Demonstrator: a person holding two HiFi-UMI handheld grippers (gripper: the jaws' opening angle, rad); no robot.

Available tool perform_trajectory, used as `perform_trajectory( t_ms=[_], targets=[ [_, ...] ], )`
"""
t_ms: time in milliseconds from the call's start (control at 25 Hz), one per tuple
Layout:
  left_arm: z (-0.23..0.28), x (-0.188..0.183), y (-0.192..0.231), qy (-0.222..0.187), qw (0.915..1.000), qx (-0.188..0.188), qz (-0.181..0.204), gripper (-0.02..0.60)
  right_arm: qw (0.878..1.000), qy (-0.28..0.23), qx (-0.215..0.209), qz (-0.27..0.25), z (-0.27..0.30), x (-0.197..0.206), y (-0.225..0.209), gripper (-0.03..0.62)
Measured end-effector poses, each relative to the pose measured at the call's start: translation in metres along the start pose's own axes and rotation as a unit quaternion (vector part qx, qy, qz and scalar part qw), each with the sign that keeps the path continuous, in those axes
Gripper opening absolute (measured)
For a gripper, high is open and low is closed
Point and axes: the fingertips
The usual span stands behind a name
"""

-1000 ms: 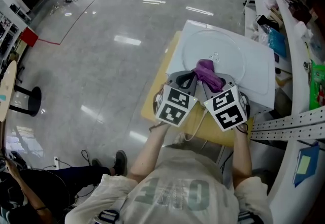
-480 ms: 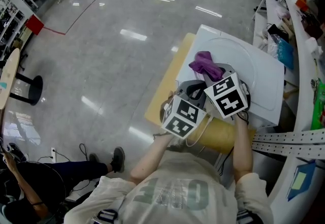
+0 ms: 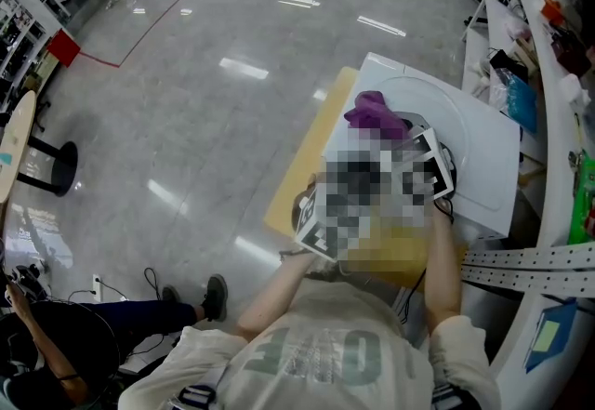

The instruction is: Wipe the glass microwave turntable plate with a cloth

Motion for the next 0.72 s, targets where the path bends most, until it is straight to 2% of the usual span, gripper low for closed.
perform_trajectory(
  t_ms=[120,240,360,520,720],
  targets=[
    [0.001,0.000,0.000,-0.002,1.0000,-0.003,0.000,0.000,0.999,-0.012,0.031,0.026,-0.007,0.000,-0.031,0.057],
    [0.001,0.000,0.000,-0.003,1.0000,-0.005,0.000,0.000,0.997,0.006,0.069,0.033,-0.007,0.007,-0.072,0.057],
    [0.001,0.000,0.000,-0.002,1.0000,-0.006,-0.002,0.000,0.996,0.033,0.078,0.038,0.003,0.020,-0.096,0.057],
    [0.002,0.000,0.000,-0.005,1.0000,-0.008,-0.004,0.000,0.996,0.062,0.059,0.030,0.022,0.034,-0.094,0.057],
    [0.002,0.002,0.000,-0.001,1.0000,-0.007,-0.005,0.000,0.998,0.054,0.042,0.015,0.020,0.033,-0.062,0.057]
  ],
)
Point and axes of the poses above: the fingertips, and each gripper's own axes: z forward along the fingers, y to its left, x out of its underside, and after that the axes turned 13 degrees about -z, right-handed
